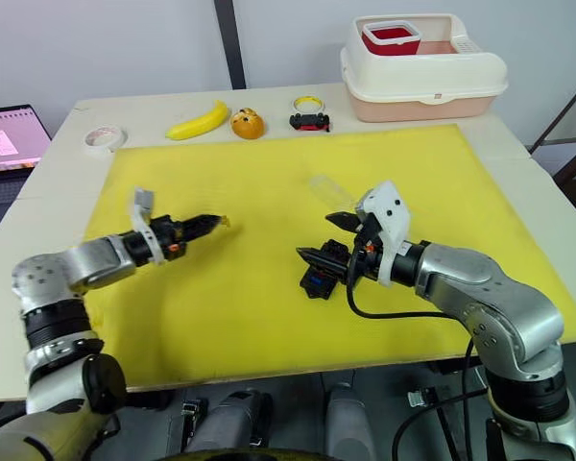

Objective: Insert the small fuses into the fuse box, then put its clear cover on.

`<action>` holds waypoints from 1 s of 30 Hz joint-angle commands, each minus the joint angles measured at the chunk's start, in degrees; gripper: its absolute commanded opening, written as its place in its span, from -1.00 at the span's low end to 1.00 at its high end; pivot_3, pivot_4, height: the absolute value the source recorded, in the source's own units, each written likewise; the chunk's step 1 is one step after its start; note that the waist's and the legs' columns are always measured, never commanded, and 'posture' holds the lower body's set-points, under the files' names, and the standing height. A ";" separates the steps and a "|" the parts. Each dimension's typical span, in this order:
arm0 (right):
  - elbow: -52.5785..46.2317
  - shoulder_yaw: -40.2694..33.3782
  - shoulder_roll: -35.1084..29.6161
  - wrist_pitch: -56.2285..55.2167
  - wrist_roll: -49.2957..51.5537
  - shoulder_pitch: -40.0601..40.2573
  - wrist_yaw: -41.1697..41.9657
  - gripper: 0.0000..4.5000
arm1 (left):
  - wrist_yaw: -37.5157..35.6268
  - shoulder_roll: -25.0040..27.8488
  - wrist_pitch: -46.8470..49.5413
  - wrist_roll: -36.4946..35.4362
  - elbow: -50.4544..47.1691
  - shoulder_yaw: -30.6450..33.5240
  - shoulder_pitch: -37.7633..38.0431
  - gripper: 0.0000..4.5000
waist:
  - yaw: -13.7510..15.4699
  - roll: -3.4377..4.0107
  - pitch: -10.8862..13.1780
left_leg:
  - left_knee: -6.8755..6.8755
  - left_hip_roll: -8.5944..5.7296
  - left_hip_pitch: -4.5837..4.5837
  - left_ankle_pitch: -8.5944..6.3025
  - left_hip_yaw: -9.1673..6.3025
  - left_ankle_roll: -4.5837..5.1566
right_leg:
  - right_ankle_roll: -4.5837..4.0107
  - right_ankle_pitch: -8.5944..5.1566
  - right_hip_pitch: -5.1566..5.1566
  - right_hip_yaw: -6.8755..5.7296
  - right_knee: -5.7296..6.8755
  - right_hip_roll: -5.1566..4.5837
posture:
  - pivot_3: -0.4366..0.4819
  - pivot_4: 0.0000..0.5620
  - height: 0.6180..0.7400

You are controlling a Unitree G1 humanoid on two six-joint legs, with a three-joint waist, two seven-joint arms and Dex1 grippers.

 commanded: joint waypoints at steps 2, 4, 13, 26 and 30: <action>-2.12 -4.06 2.14 1.81 7.56 -1.56 -3.86 1.00 | 6.82 4.50 -2.83 -18.08 -4.26 -1.04 -0.47 -0.97 | 0.50 0.00 0.00 | 0.03 -0.02 0.00 0.00 -0.03 0.00 | 0.00 0.00 0.04 0.00 -0.01 -0.02 | -0.05 -0.47 1.00; -1.12 -5.29 4.40 2.88 12.07 -3.09 -7.16 1.00 | 10.77 5.10 -6.88 -24.42 -5.47 -4.25 -0.94 -0.97 | 0.99 0.00 0.00 | 0.06 -0.03 0.00 0.00 -0.03 0.00 | 0.00 0.00 0.04 0.01 -0.01 -0.03 | -0.05 -0.47 1.00; 5.20 -4.67 17.49 1.18 29.66 -9.95 -27.42 1.00 | 15.93 -2.02 -20.55 -33.30 -11.48 -16.07 -1.58 -0.97 | 1.03 0.00 0.00 | 0.09 -0.04 0.00 0.00 -0.02 -0.01 | -0.05 0.03 0.07 0.02 -0.04 -0.02 | -0.05 -0.47 1.00; 12.29 -1.26 26.57 -6.83 37.37 -11.91 -41.25 1.00 | 12.55 -7.36 -26.93 -33.28 -10.44 -23.86 -3.38 -0.97 | 0.62 0.02 -0.01 | 0.07 -0.03 0.00 0.01 0.03 0.00 | -0.05 0.03 0.04 0.04 -0.03 0.03 | -0.05 -0.47 1.00; 12.70 -0.61 26.91 -8.27 37.53 -11.89 -42.38 0.75 | 11.76 -7.58 -27.93 -33.30 -10.56 -25.12 -3.23 -1.00 | 0.60 0.02 -0.01 | 0.07 -0.03 0.00 0.01 0.03 0.00 | -0.05 0.03 0.04 0.04 -0.03 0.03 | -0.05 -0.47 1.00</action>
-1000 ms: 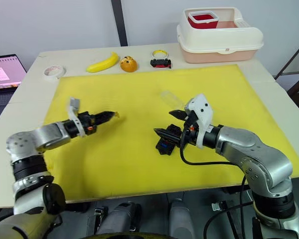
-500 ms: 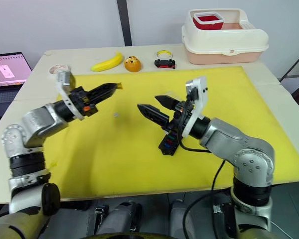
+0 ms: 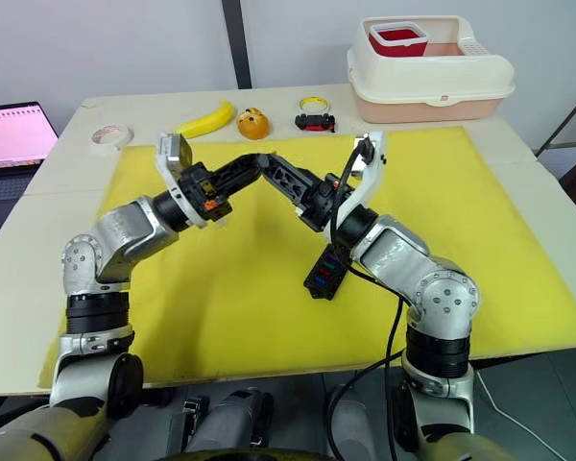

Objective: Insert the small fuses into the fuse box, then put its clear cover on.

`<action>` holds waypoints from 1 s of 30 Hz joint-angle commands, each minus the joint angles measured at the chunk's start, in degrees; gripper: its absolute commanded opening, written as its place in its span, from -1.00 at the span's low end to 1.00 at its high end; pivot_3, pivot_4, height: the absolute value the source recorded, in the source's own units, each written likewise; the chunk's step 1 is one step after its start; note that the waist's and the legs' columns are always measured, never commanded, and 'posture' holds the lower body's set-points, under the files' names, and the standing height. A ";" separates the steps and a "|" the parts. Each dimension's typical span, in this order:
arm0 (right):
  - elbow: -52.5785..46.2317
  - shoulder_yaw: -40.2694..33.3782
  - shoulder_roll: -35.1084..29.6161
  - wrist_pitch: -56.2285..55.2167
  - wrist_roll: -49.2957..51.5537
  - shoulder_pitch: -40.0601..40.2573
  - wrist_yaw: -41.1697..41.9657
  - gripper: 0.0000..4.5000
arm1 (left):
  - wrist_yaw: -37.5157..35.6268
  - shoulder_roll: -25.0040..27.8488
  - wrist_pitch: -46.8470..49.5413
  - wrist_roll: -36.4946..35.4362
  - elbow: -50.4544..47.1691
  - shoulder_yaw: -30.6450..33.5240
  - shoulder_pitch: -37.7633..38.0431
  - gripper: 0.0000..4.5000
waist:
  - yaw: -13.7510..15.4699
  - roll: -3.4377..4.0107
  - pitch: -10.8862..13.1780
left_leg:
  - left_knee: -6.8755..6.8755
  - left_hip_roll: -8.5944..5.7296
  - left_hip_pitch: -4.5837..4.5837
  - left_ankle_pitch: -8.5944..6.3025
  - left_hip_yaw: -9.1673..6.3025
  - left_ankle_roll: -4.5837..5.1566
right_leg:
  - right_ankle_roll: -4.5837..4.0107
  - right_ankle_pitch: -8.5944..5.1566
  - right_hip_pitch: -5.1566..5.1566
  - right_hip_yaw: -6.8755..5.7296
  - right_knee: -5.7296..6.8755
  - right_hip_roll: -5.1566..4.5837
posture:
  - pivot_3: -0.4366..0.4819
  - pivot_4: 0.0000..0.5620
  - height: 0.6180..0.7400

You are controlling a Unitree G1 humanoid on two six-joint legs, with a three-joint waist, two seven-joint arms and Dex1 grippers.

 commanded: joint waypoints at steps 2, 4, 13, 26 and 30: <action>-1.13 0.62 0.20 -2.05 1.21 -0.48 -0.75 0.43 | -1.48 0.01 -1.49 -1.18 -1.22 -0.77 -0.63 -1.00 | -0.05 0.00 0.00 | 0.00 0.00 0.00 0.00 0.00 0.00 | 0.00 0.00 0.00 0.00 0.00 0.00 | -0.05 -0.47 1.00; -1.27 0.89 0.08 -2.47 1.30 -0.33 -0.95 0.43 | -1.48 0.02 -1.70 -1.18 -1.11 -0.72 -0.48 -1.00 | -0.10 0.00 0.00 | 0.00 0.00 0.00 0.00 0.00 0.00 | 0.00 0.00 0.00 0.00 0.00 0.01 | -0.05 -0.47 1.00; -2.16 1.11 -0.01 -4.72 3.97 0.62 -2.68 0.43 | -1.36 -0.23 -1.67 -1.18 -1.91 -1.00 0.35 -1.00 | -0.12 0.00 0.00 | 0.00 0.00 0.00 0.00 0.00 0.00 | 0.00 0.00 0.00 0.00 0.00 0.01 | -0.05 -0.47 1.00; -1.75 1.95 -1.33 -5.79 5.36 0.47 -3.24 -0.12 | -1.39 -0.35 -2.01 -1.18 -1.56 -1.51 0.34 -1.00 | -0.17 0.00 0.00 | 0.00 0.01 0.00 0.00 0.00 0.00 | 0.00 0.00 0.00 0.00 0.00 0.01 | -0.05 -0.47 1.00; -1.79 2.13 -1.60 -5.82 5.41 0.44 -3.32 -0.12 | -1.41 -0.52 -2.33 -1.18 -1.59 -1.91 0.26 -1.00 | -0.16 0.00 0.00 | -0.01 0.01 0.00 0.00 0.00 0.00 | 0.00 0.00 0.00 0.00 -0.01 0.01 | -0.05 -0.47 1.00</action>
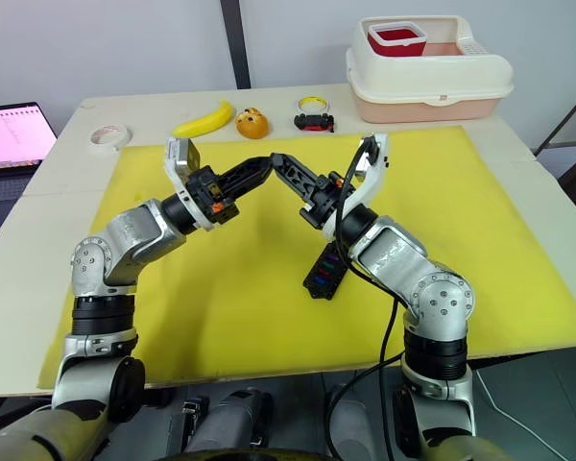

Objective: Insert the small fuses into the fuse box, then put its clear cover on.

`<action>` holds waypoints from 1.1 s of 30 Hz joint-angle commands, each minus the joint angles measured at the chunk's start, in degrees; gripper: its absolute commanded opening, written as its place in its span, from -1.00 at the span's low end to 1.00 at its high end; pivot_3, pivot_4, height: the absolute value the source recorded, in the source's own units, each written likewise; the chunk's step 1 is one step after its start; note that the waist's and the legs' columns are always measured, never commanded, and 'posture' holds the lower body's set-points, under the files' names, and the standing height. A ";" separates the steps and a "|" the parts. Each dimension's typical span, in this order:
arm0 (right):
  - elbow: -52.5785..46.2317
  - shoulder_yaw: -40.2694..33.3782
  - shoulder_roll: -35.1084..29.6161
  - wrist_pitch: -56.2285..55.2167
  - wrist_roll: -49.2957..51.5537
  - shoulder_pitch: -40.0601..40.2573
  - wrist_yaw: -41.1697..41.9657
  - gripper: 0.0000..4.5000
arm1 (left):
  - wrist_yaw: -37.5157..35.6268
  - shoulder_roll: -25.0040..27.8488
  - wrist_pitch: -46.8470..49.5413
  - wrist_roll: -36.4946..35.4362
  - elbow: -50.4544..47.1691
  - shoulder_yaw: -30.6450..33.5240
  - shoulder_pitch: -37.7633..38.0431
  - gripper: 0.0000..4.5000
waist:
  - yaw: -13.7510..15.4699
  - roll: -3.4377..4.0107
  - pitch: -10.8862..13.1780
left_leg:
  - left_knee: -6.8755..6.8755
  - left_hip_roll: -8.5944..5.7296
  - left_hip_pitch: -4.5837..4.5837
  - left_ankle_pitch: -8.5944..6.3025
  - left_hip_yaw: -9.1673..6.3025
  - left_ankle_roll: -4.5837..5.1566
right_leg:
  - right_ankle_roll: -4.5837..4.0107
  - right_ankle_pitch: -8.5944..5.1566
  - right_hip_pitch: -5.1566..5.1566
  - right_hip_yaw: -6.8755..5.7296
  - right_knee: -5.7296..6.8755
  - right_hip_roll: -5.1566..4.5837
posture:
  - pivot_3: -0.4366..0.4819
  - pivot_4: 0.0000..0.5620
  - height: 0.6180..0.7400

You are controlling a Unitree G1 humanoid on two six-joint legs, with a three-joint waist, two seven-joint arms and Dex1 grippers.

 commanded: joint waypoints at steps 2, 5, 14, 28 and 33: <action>-1.62 0.34 -0.42 -0.91 1.16 -0.74 0.05 -0.12 | -0.83 -0.32 -0.47 -1.18 -1.49 -0.63 -0.60 -1.00 | 0.02 0.00 0.00 | 0.00 0.00 0.00 0.00 0.00 0.00 | 0.00 0.00 0.00 0.00 0.00 0.00 | -0.05 -0.47 1.00; -1.53 0.34 -0.48 -1.33 0.38 -0.89 0.00 -0.24 | -1.01 -0.12 -0.59 -1.18 -1.40 -1.05 -0.98 -1.00 | 0.01 0.00 0.00 | 0.00 0.00 0.00 0.00 0.00 0.00 | 0.00 0.00 0.00 0.00 0.00 0.00 | -0.05 -0.47 1.00; -2.17 0.38 0.17 -2.64 2.10 -0.99 -0.06 -0.97 | -0.63 0.28 -0.81 -1.18 -0.82 -2.03 -1.45 -1.00 | -0.11 0.00 0.00 | -0.01 0.00 0.00 0.00 0.00 0.00 | 0.00 0.00 0.00 0.00 -0.02 0.00 | -0.05 -0.47 1.00; -7.65 -4.65 -27.11 6.41 15.11 1.57 2.53 -1.00 | -52.55 28.49 3.89 38.79 -9.93 -15.54 -5.20 0.79 | -0.65 0.16 0.11 | -0.29 -0.02 0.00 0.01 0.09 0.02 | -0.02 -0.02 -0.01 -0.01 -0.19 0.06 | -0.05 -0.47 1.00; -12.85 -2.37 -42.54 12.81 2.10 3.95 14.24 -1.00 | -74.31 31.28 -19.27 65.34 -9.70 -27.60 -5.59 0.97 | -0.52 0.14 0.15 | -0.51 0.04 0.06 0.01 0.19 0.05 | -0.03 -0.02 0.03 0.00 -0.33 -0.01 | -0.05 -0.47 1.00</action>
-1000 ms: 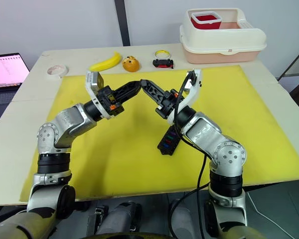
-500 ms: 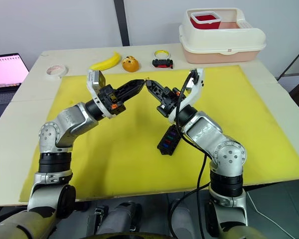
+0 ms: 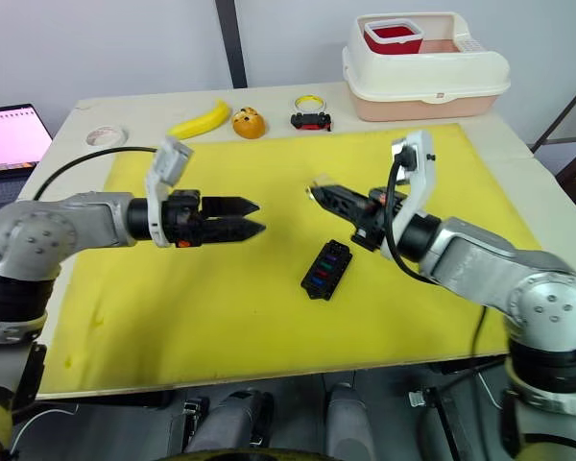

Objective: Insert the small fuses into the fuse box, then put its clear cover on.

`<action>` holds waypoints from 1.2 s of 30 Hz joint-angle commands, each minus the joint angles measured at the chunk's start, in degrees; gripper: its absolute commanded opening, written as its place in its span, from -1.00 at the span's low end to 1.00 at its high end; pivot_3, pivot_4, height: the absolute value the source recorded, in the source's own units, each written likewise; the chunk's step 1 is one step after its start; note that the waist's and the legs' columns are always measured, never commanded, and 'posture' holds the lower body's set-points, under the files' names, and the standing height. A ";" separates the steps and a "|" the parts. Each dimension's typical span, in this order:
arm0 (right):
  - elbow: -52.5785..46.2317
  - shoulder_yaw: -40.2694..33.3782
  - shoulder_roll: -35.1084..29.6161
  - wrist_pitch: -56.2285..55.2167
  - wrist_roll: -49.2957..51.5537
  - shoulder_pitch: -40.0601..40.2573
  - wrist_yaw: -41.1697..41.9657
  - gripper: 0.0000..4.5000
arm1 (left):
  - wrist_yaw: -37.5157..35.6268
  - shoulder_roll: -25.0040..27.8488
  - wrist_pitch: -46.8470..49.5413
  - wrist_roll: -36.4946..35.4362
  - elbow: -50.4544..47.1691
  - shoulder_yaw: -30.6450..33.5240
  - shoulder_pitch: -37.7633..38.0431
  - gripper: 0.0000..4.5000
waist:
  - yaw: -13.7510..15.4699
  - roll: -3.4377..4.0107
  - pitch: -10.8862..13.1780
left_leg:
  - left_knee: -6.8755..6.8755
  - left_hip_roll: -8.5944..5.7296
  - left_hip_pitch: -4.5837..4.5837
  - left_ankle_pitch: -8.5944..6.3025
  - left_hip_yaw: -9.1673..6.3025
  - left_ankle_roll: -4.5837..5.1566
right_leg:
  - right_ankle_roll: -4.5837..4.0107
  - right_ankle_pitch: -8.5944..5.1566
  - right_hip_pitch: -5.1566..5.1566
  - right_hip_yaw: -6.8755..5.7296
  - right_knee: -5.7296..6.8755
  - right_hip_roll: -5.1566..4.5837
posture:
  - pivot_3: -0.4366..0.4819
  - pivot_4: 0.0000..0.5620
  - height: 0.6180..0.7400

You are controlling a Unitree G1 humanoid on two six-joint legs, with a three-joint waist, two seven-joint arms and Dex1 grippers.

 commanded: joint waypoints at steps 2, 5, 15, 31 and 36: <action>-6.93 2.68 -8.71 2.62 -15.03 1.35 11.74 -1.00 | -15.29 -0.86 -20.08 19.59 1.24 -6.79 -0.38 0.97 | 0.00 -0.05 0.03 | -0.02 0.04 -0.02 0.00 0.00 0.00 | 0.00 0.00 -0.01 -0.04 -0.06 0.01 | -0.05 -0.47 1.00; -9.19 9.23 -13.98 -0.72 -31.21 3.27 20.52 -1.00 | -17.49 -6.18 -27.34 26.51 6.01 -8.83 -1.71 0.97 | 0.06 -0.06 0.04 | 0.00 0.05 -0.04 -0.16 0.00 0.27 | 0.02 0.01 -0.01 -0.04 -0.14 -0.02 | -0.05 -0.47 1.00; -3.79 16.35 -11.36 -8.05 -52.69 3.28 33.42 -1.00 | -22.62 -15.37 -43.60 41.53 17.16 -10.50 -3.87 0.97 | 0.19 -0.16 0.10 | 0.10 0.02 -0.09 -0.12 -0.01 0.21 | 0.05 0.03 0.00 -0.07 -0.15 -0.06 | -0.05 -0.47 1.00; 0.49 17.82 -5.04 -9.48 -66.04 3.05 41.47 -1.00 | -20.54 -24.71 -39.63 47.29 21.69 -9.74 -10.67 0.97 | 0.88 -0.25 0.15 | 0.48 -0.01 -0.14 -0.11 -0.03 0.18 | 0.07 0.03 0.01 -0.09 0.08 -0.03 | -0.05 -0.47 1.00; 1.42 17.33 -4.02 -9.77 -68.19 3.46 43.19 -1.00 | -20.71 -25.36 -39.15 47.94 22.19 -9.69 -11.23 0.97 | 1.21 -0.25 0.15 | 0.54 -0.02 -0.15 -0.11 -0.03 0.18 | 0.07 0.03 0.02 -0.08 0.10 -0.03 | -0.05 -0.47 1.00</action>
